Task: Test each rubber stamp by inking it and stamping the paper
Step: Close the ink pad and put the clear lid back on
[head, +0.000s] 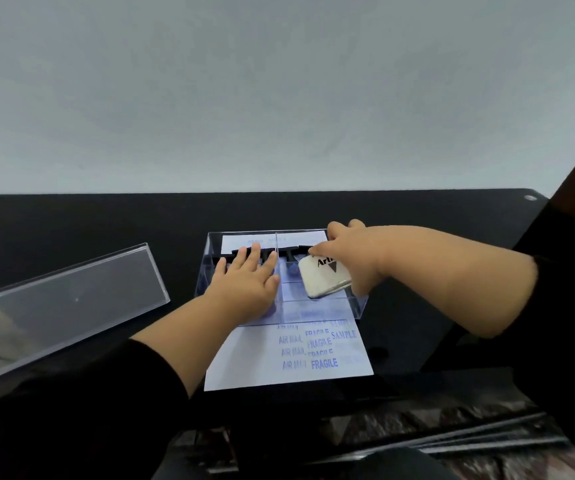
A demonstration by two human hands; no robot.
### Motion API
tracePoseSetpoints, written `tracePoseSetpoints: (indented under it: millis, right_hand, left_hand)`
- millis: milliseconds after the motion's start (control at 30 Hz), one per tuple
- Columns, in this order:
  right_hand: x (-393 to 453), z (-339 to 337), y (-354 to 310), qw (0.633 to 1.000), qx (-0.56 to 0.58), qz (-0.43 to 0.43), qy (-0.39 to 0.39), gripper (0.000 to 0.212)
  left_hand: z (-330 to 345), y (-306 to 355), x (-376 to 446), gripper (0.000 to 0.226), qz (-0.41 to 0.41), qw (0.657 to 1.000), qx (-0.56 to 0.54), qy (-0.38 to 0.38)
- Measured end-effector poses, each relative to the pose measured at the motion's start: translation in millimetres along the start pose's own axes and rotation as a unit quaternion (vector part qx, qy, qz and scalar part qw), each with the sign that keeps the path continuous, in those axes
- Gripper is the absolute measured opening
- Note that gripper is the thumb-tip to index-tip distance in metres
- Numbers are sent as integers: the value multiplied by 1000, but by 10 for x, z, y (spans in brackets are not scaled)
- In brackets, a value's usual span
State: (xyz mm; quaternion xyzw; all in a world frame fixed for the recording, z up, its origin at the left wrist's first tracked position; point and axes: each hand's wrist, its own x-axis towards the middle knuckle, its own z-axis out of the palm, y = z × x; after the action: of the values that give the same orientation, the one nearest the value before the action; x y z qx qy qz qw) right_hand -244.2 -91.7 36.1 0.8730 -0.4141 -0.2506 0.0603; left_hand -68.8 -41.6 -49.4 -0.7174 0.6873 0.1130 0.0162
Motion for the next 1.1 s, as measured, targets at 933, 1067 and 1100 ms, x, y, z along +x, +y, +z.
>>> tracePoseSetpoints:
  millis: [933, 1067, 1100]
  right_hand:
    - [28, 168, -118, 863, 474, 145, 99, 30]
    - [31, 101, -156, 925, 342, 158, 57, 30]
    - [56, 93, -168, 939, 301, 160, 43, 28]
  left_hand:
    - [47, -25, -12, 51, 9, 999, -16, 31]
    - [53, -28, -11, 51, 8, 999, -17, 33]
    - [57, -26, -10, 51, 8, 999, -16, 34]
